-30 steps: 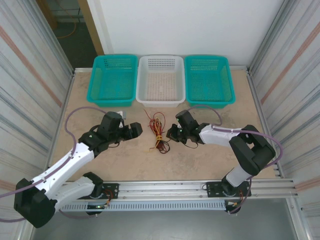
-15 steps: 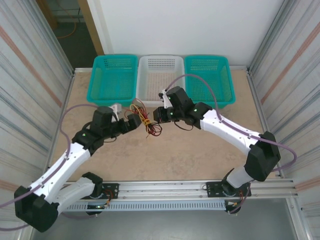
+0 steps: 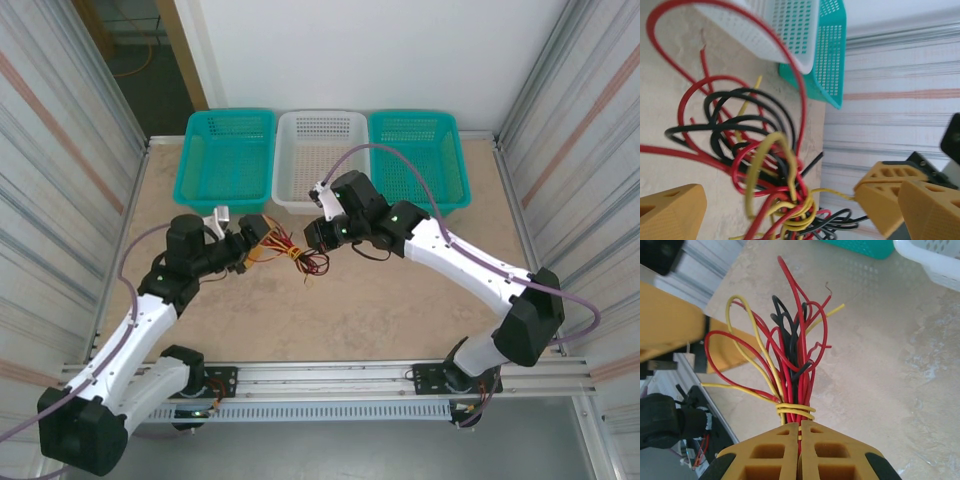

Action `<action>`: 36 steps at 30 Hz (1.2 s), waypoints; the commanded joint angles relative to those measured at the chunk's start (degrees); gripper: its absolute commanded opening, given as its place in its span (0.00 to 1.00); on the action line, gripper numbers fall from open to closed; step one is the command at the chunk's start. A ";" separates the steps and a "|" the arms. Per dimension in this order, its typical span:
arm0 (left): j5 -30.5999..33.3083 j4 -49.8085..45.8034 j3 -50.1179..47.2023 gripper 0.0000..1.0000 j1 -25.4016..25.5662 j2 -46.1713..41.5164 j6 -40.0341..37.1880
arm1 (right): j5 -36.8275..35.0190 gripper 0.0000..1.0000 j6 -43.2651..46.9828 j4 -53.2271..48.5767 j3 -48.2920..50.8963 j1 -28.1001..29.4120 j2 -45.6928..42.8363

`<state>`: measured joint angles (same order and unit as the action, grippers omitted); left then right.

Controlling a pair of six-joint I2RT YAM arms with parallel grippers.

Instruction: Untangle the cables

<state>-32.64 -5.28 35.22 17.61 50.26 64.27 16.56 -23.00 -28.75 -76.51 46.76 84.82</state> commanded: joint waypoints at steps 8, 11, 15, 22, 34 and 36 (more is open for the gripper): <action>-2.97 4.28 -5.90 0.99 -0.30 -2.47 7.80 | 1.58 0.00 2.15 2.62 -3.18 0.78 -1.67; -3.93 9.89 -6.88 0.99 -0.04 -0.39 10.48 | 3.21 0.00 2.76 2.53 -4.31 1.86 -0.68; -4.31 17.73 -7.23 0.99 -0.21 2.32 12.63 | 4.97 0.00 3.41 1.95 -5.98 3.03 0.89; -7.38 26.79 -7.17 0.95 -1.78 6.56 15.34 | 7.67 0.00 4.55 2.44 -7.73 3.52 1.28; -10.07 24.22 -4.06 0.47 -1.72 8.53 11.50 | 6.50 0.00 4.64 1.86 -8.66 3.53 1.80; -10.31 25.27 -4.02 0.37 -1.70 9.04 11.75 | 6.21 0.00 4.47 1.86 -8.57 3.42 2.01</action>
<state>-40.80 18.17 29.26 16.01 58.74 76.84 21.52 -19.86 -28.77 -82.94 49.82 86.35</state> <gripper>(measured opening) 0.504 0.089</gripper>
